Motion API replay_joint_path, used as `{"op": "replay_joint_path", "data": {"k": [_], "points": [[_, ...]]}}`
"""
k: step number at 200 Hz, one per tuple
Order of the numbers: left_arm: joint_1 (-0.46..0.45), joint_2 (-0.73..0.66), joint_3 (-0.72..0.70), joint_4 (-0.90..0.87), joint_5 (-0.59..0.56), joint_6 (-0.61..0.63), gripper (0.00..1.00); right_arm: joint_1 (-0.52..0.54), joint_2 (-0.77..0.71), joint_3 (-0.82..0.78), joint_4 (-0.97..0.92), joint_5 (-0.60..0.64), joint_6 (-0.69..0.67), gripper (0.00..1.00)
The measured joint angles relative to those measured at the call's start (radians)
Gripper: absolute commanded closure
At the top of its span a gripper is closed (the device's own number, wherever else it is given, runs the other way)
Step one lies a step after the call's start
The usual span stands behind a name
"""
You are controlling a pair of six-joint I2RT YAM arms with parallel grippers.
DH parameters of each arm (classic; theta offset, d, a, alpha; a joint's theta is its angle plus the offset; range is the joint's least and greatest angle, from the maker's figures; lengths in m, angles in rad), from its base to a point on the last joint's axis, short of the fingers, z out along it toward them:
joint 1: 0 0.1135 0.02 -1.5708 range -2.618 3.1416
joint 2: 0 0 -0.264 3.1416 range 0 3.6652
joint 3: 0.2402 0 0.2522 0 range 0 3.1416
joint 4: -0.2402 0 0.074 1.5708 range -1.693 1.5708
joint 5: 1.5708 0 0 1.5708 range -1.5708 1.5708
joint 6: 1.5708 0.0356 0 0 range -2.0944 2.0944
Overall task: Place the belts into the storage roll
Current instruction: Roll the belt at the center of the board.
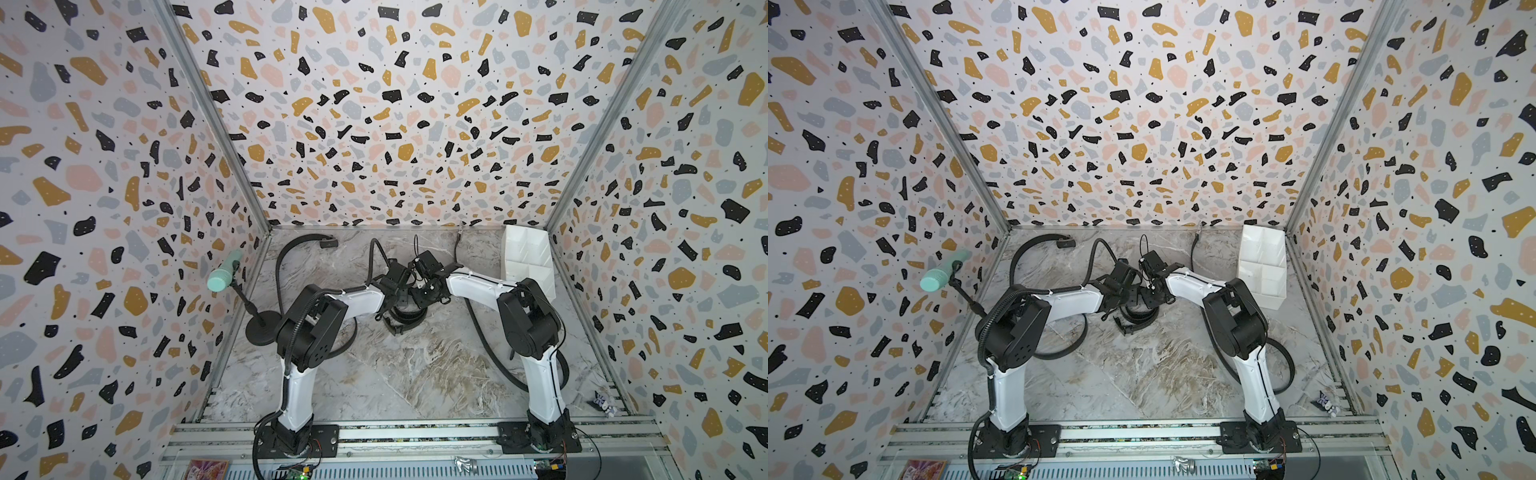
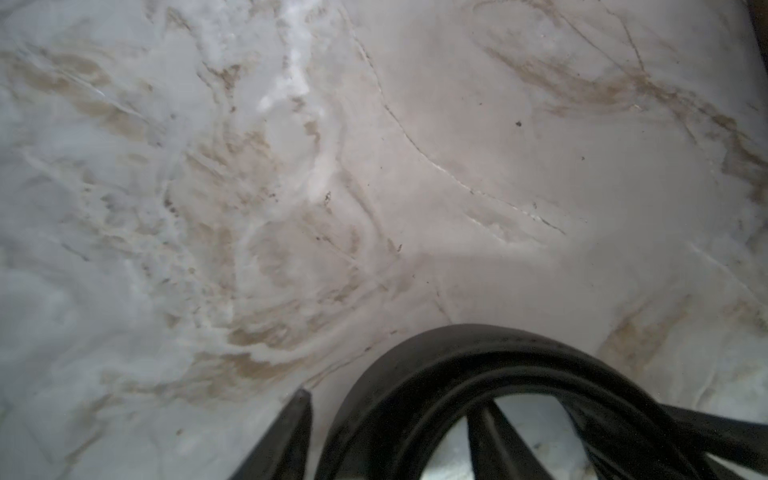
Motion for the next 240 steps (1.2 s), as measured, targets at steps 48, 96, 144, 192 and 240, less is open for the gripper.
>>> {"op": "replay_joint_path", "data": {"k": [48, 96, 144, 192, 240], "points": [[0.001, 0.028, 0.020, -0.018, 0.024, 0.042, 0.86, -0.002, 0.003, 0.006, -0.005, 0.000, -0.024, 0.87], [-0.003, 0.029, 0.019, -0.008, 0.027, 0.042, 1.00, -0.043, 0.005, -0.001, -0.001, -0.079, -0.017, 0.54], [-0.017, 0.016, -0.023, 0.052, 0.010, -0.005, 1.00, -0.132, -0.057, -0.129, 0.117, -0.353, 0.075, 0.36], [-0.025, -0.008, -0.080, 0.121, -0.029, -0.071, 1.00, -0.148, -0.079, -0.206, 0.224, -0.517, 0.161, 0.35], [-0.025, -0.041, -0.159, 0.217, -0.035, -0.135, 1.00, -0.147, -0.113, -0.303, 0.338, -0.602, 0.233, 0.35]]}}
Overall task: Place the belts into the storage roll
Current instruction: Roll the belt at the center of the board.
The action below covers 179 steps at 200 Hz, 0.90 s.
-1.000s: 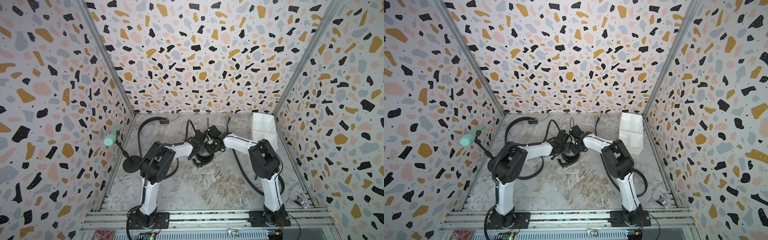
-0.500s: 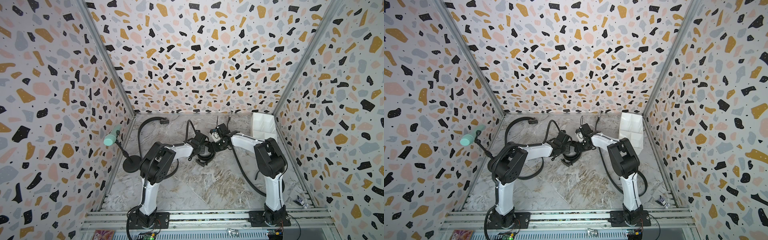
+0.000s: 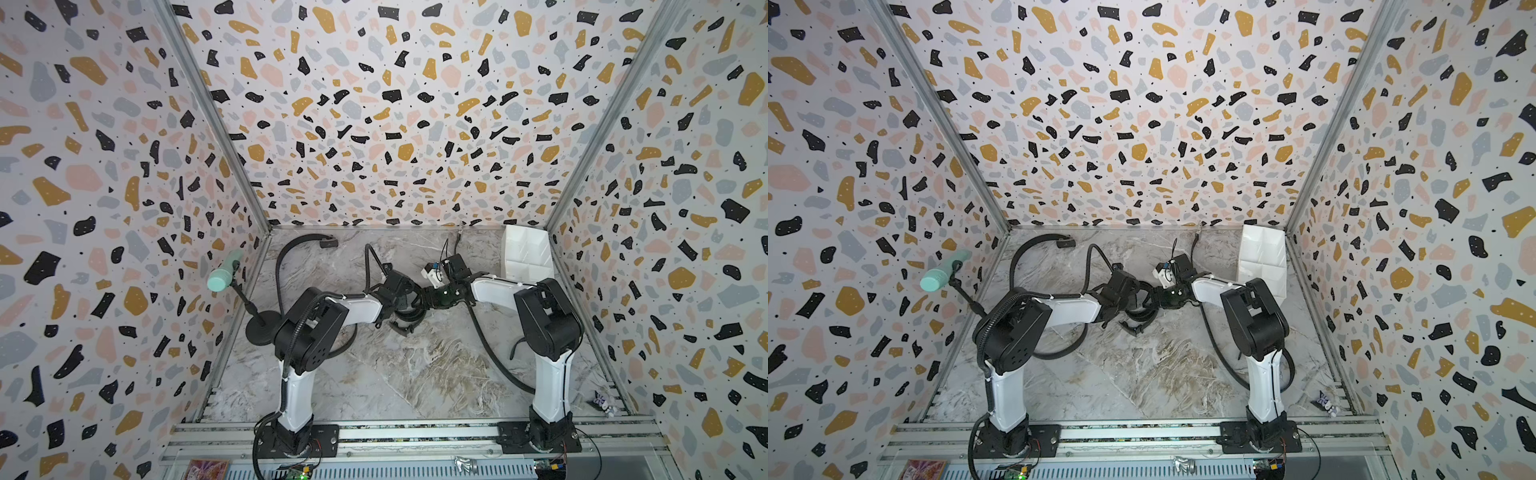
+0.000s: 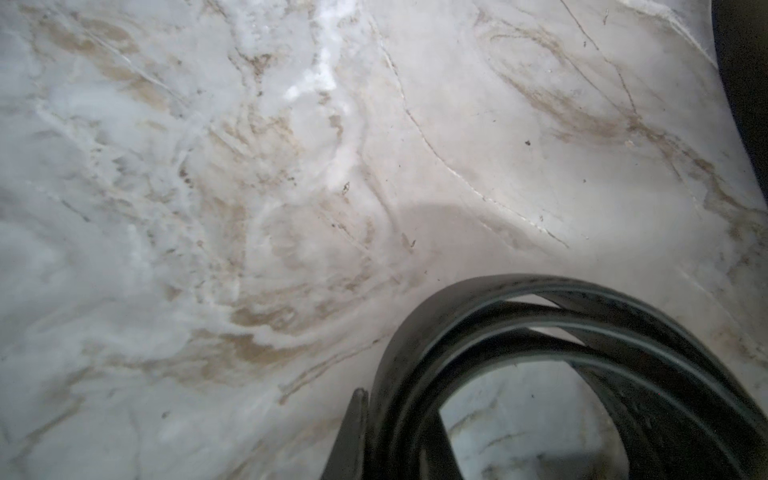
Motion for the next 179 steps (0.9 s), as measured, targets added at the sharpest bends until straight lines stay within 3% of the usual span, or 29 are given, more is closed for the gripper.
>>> {"op": "replay_joint_path", "data": {"k": [77, 116, 179], "points": [[0.000, -0.010, -0.032, 0.045, 0.002, -0.071, 1.00, 0.003, -0.032, -0.117, 0.189, -0.060, 0.117, 0.32], [-0.001, -0.016, -0.050, 0.065, 0.029, -0.170, 1.00, 0.018, -0.068, -0.201, 0.293, -0.063, 0.237, 0.32], [-0.009, -0.052, -0.099, 0.080, 0.082, -0.354, 1.00, 0.076, -0.071, -0.170, 0.264, 0.051, 0.350, 0.34]]}}
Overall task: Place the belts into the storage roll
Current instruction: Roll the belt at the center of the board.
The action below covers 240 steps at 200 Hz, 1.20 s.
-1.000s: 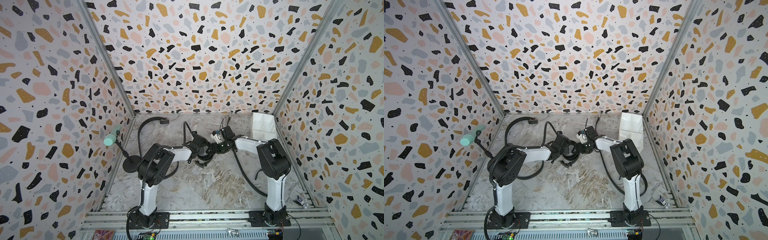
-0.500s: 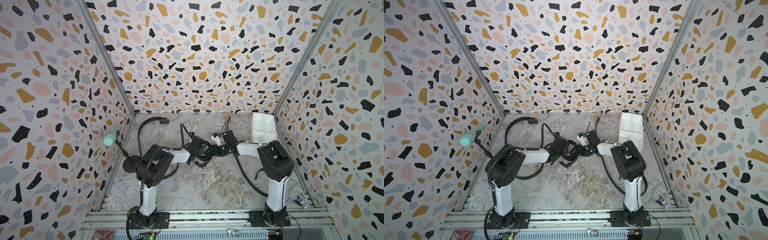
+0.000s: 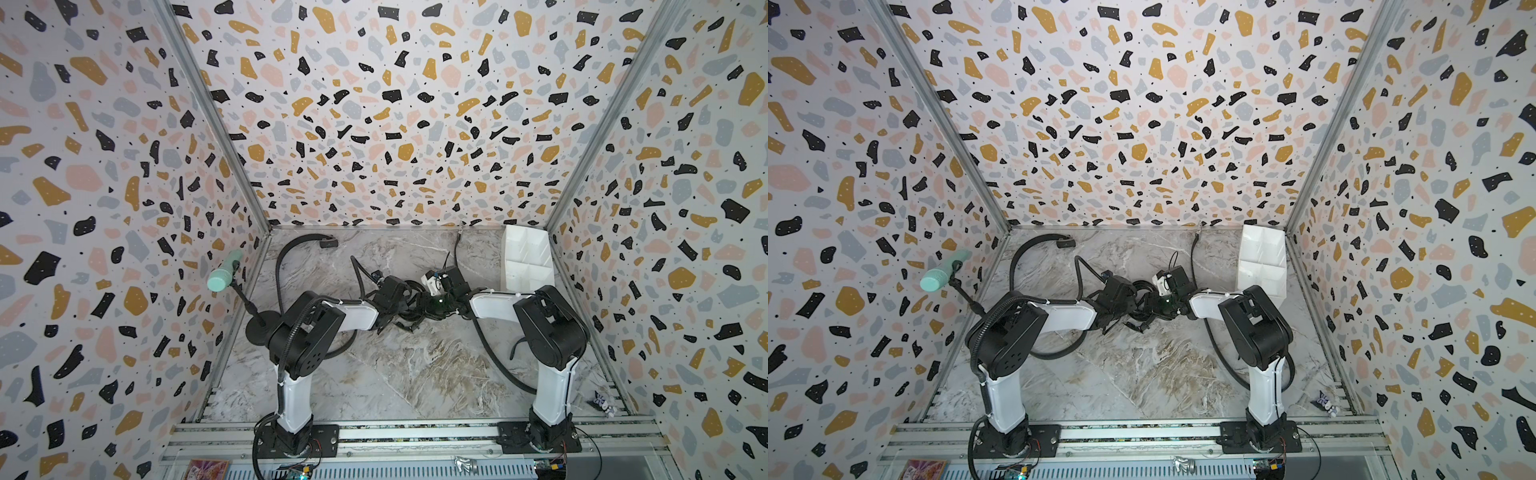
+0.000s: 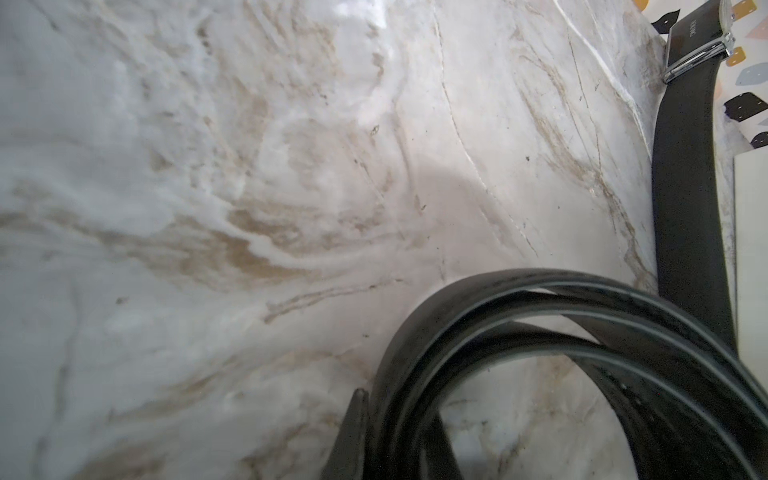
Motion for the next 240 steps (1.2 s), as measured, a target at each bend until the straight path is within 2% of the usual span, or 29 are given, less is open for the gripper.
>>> {"op": "replay_joint_path", "data": {"k": [40, 101, 116, 129, 141, 179, 210, 240], "points": [[-0.007, -0.010, -0.013, 0.000, 0.012, -0.048, 1.00, 0.005, 0.000, -0.002, 0.016, 0.045, 0.033, 0.44], [-0.007, -0.009, -0.015, 0.011, 0.030, -0.077, 1.00, 0.005, -0.014, -0.101, 0.203, 0.022, 0.075, 0.49], [-0.007, -0.008, -0.015, 0.014, 0.037, -0.082, 1.00, 0.005, -0.020, -0.119, 0.223, 0.009, 0.081, 0.48], [-0.008, -0.008, -0.014, 0.012, 0.037, -0.082, 1.00, 0.004, -0.021, -0.117, 0.213, 0.004, 0.079, 0.35], [-0.008, -0.008, -0.012, 0.003, 0.031, -0.080, 1.00, 0.001, -0.024, -0.109, 0.171, 0.010, 0.066, 0.30], [-0.009, 0.003, 0.023, -0.045, 0.007, -0.071, 1.00, -0.007, -0.030, 0.043, -0.103, 0.101, -0.029, 0.26], [-0.011, 0.020, 0.054, -0.069, -0.013, -0.064, 1.00, -0.007, 0.027, 0.220, -0.285, 0.193, -0.106, 0.24], [-0.012, 0.042, 0.084, -0.080, -0.031, -0.059, 1.00, -0.008, 0.104, 0.309, -0.383, 0.270, -0.158, 0.22]]}}
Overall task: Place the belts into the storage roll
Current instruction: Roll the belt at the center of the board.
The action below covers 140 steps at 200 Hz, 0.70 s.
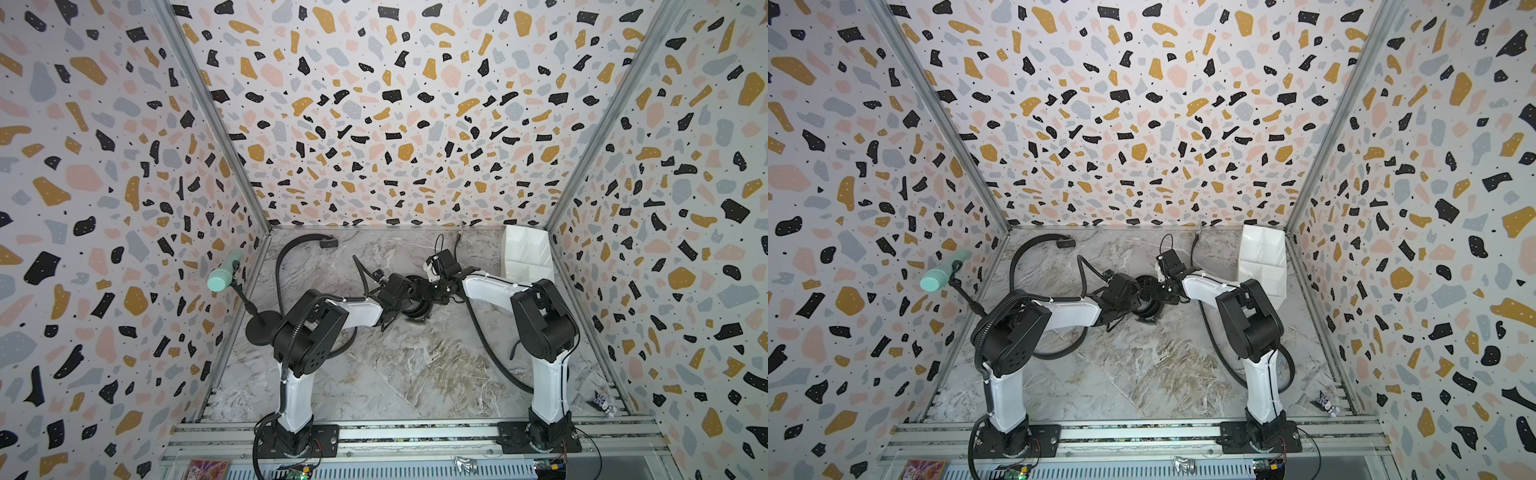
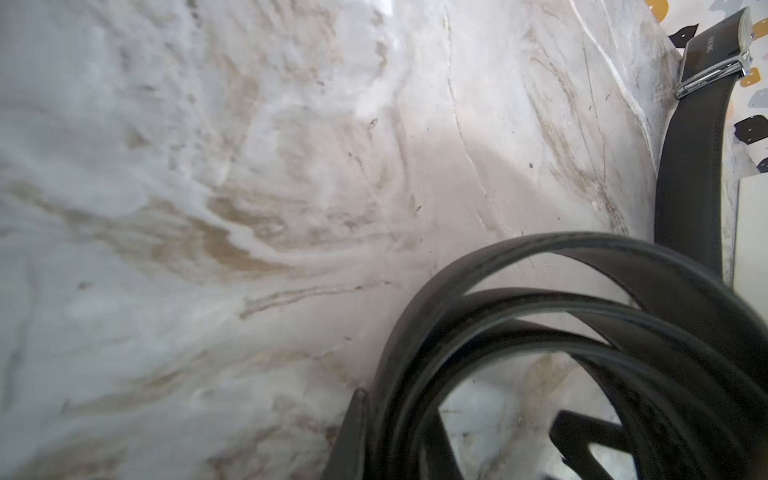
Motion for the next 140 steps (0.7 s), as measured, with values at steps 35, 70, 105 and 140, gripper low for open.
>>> {"op": "replay_joint_path", "data": {"k": [35, 70, 105, 140], "points": [[-0.001, 0.016, 0.035, -0.038, -0.027, 0.015, 1.00, -0.001, 0.006, 0.037, -0.078, 0.071, -0.043, 0.18], [-0.001, 0.075, 0.144, -0.127, -0.054, 0.079, 1.00, -0.002, 0.018, 0.108, -0.189, 0.122, -0.094, 0.10], [0.000, 0.133, 0.249, -0.210, -0.080, 0.176, 1.00, -0.013, 0.095, 0.273, -0.251, 0.145, -0.147, 0.09], [-0.001, 0.142, 0.266, -0.236, -0.104, 0.227, 1.00, -0.033, 0.188, 0.379, -0.279, 0.137, -0.179, 0.23]]}}
